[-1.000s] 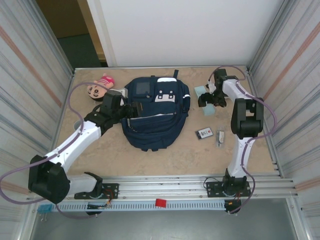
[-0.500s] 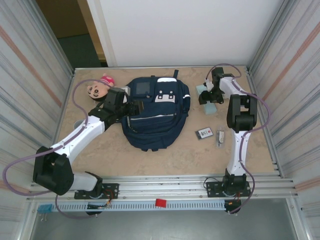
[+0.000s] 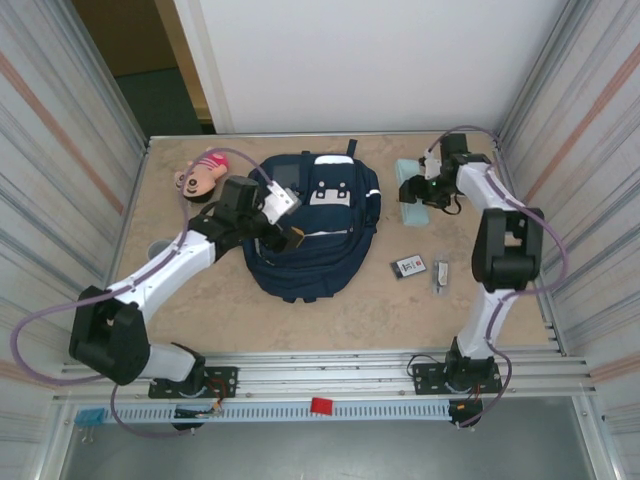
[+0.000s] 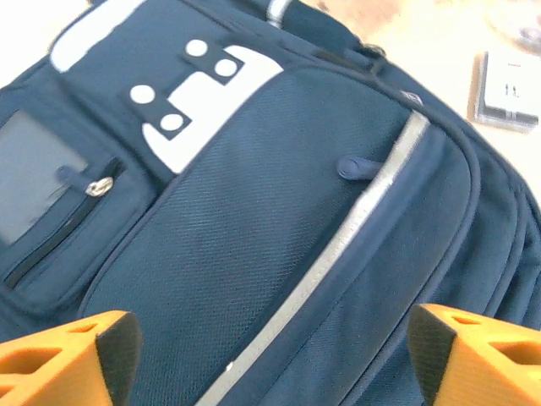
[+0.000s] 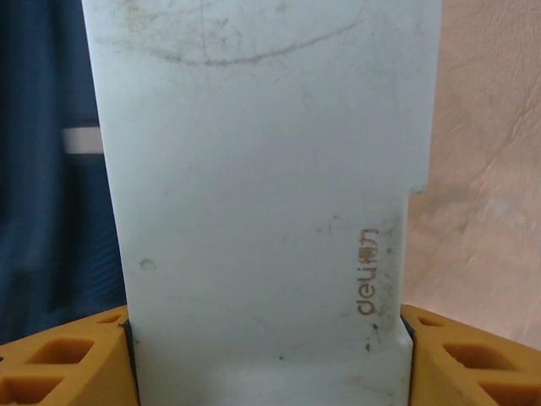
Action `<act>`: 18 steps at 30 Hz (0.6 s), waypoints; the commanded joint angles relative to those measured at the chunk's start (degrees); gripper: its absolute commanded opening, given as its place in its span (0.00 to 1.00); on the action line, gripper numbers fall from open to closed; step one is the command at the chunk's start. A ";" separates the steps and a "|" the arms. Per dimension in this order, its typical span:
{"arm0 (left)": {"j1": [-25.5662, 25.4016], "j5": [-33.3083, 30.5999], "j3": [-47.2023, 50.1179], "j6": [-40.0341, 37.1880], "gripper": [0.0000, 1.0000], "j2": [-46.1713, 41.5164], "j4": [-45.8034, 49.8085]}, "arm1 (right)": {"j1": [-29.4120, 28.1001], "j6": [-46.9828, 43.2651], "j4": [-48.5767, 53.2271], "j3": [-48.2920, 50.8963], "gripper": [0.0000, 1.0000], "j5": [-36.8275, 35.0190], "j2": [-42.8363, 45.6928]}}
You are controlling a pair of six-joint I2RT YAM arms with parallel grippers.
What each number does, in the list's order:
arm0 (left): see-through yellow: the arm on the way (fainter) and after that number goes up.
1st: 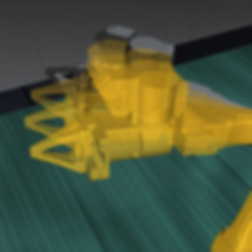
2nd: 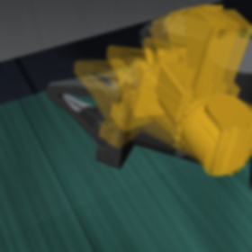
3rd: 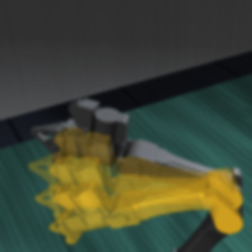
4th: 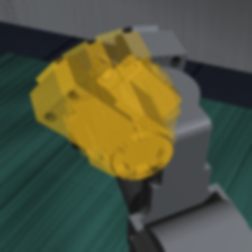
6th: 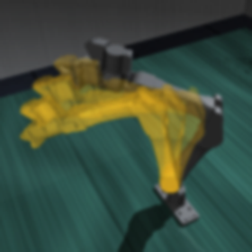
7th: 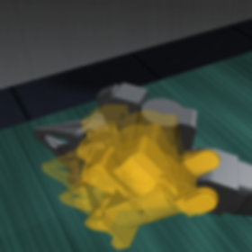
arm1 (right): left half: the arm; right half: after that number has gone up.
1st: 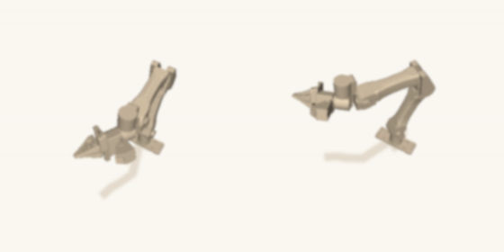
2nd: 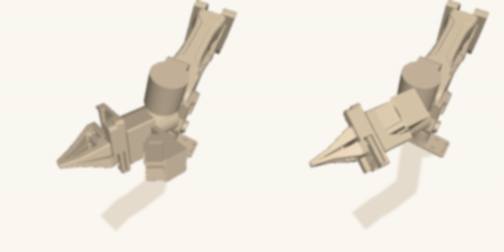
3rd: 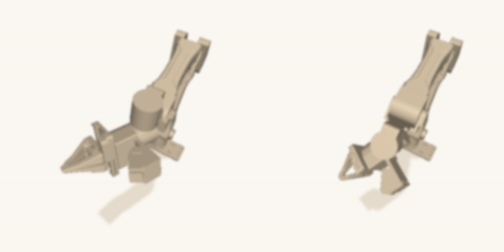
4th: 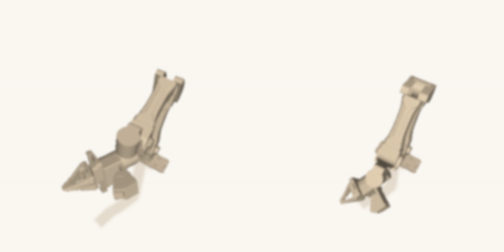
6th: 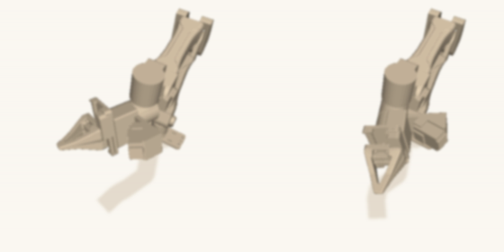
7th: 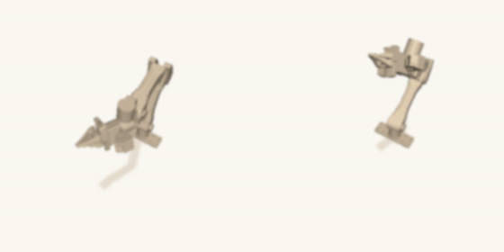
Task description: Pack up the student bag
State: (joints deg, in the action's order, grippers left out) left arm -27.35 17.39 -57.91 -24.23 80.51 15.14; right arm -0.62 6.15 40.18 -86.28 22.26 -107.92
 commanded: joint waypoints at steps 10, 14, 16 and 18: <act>-0.51 2.20 -4.71 -21.59 0.90 15.26 -1.09 | 0.46 11.66 -4.70 16.75 0.48 9.89 17.95; -0.46 6.69 -5.85 -22.85 0.92 15.95 1.69 | 0.46 12.67 -5.03 18.25 0.48 10.74 19.56; -0.58 9.95 -5.40 -24.17 0.92 14.72 3.59 | 0.45 13.13 -5.23 18.68 0.48 10.97 19.86; -0.92 11.50 -4.34 -25.07 0.92 13.28 4.90 | 0.45 13.44 -5.53 18.95 0.48 11.30 20.03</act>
State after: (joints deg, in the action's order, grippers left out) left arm -27.77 23.31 -62.26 -45.95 96.09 15.90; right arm -0.03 17.85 36.05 -67.57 31.55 -90.24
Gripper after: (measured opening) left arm 0.918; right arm 0.637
